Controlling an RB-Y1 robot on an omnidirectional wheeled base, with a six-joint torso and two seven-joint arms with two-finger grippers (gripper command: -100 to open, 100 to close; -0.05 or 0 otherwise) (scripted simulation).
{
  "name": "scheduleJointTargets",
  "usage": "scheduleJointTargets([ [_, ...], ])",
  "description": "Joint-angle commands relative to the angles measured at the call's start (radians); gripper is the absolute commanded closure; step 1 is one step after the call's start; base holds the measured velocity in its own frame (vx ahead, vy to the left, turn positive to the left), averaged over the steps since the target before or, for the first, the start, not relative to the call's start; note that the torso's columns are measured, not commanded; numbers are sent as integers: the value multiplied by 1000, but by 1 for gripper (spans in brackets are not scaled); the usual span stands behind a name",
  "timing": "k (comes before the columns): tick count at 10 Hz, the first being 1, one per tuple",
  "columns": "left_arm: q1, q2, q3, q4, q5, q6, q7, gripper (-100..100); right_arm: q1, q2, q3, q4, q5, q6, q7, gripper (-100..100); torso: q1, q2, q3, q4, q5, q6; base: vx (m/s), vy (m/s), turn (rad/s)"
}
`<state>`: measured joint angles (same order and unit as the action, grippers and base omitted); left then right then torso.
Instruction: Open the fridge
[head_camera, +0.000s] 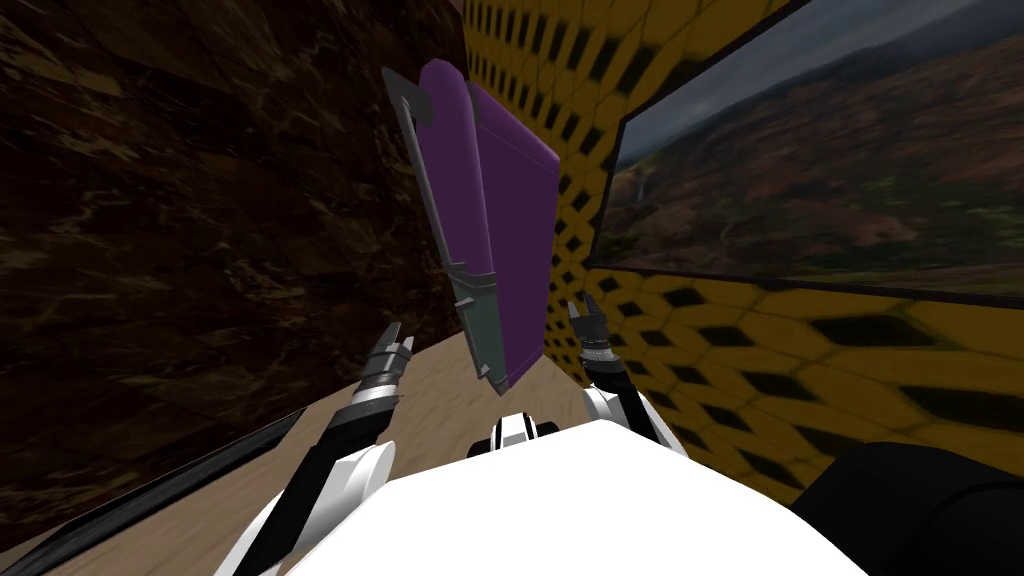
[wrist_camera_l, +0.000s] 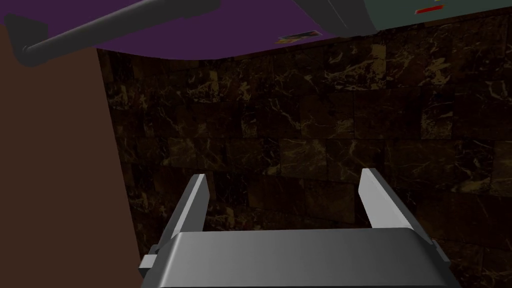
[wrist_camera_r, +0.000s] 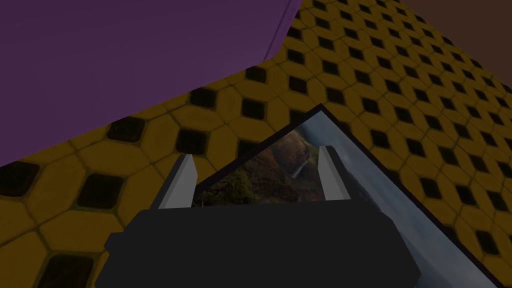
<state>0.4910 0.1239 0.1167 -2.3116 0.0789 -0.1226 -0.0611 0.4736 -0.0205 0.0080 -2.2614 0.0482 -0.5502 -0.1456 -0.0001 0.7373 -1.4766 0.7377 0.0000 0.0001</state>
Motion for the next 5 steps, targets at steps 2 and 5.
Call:
scheduleJointTargets([
  [2,-12,-6,27,8,21,68,1,-100,0,0,0,0,0,0,0,0,-1,0,0,0,0,0,168,-174,74],
  [5,-21,-3,52,18,41,132,3,-100,0,0,0,0,0,0,0,0,2,2,1,1,0,0,145,-152,82],
])
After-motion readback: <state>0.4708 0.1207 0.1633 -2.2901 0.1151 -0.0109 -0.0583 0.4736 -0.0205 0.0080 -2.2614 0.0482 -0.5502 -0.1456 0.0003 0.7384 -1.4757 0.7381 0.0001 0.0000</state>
